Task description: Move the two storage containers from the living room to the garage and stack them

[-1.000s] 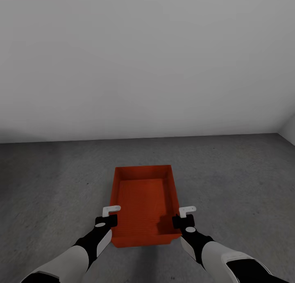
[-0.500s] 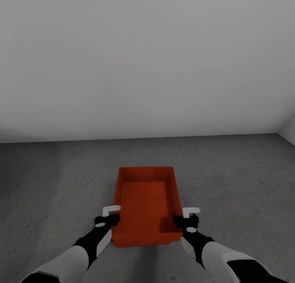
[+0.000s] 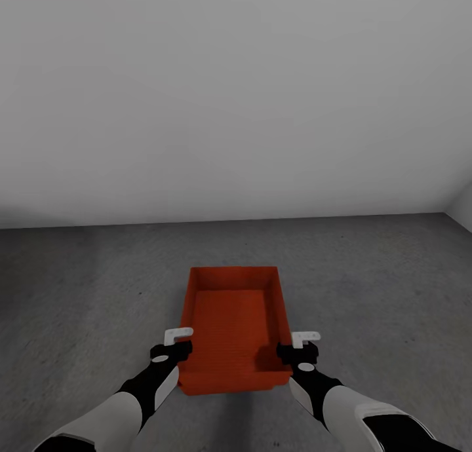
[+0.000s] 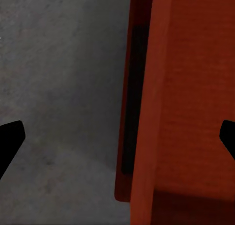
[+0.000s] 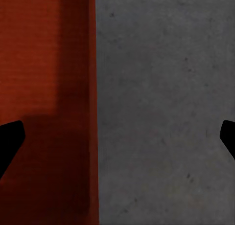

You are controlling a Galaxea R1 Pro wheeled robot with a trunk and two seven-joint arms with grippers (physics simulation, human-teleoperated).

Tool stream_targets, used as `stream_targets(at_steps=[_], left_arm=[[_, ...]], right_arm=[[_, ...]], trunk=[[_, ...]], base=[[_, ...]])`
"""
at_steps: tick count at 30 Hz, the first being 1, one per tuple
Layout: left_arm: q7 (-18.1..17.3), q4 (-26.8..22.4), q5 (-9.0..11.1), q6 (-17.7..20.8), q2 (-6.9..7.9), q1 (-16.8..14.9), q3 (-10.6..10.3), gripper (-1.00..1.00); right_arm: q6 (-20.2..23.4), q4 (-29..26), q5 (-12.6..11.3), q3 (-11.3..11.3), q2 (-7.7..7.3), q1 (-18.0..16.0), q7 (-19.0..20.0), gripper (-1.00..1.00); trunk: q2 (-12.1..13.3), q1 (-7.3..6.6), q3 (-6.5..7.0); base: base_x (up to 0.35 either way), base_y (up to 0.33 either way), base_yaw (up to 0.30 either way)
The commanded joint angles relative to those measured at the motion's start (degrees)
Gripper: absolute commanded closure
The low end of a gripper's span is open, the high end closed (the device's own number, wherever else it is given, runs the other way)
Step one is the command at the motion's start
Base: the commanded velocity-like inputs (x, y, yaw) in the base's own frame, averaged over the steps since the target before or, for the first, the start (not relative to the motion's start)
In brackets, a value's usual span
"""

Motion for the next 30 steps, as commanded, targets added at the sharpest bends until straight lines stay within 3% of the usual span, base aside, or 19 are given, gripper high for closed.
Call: stream_targets(at_steps=[1, 8, 30], left_arm=[[0.35, -0.01, 0.59, -0.03, 0.03, -0.02, -0.49, -1.00], [0.36, 0.06, 0.68, 0.00, 0.03, -0.02, -0.39, -1.00], [0.36, 0.09, 0.69, 0.02, 0.03, -0.02, -0.39, -1.00]], right_arm=[[0.01, 0.08, 0.54, 0.06, 0.02, -0.04, -0.39, -1.00], [0.02, 0.07, 0.54, 0.06, -0.07, -0.03, -0.43, -1.00], [0.04, 0.06, 0.54, 0.06, -0.05, -0.02, -0.50, -1.00]], trunk=[[-0.02, -0.01, -0.04], [-0.02, -0.01, -0.04], [8.81, -4.84, 3.91]], base=[[0.000, 0.000, 0.000], [0.000, 0.000, 0.000], [0.000, 0.000, 0.000]])
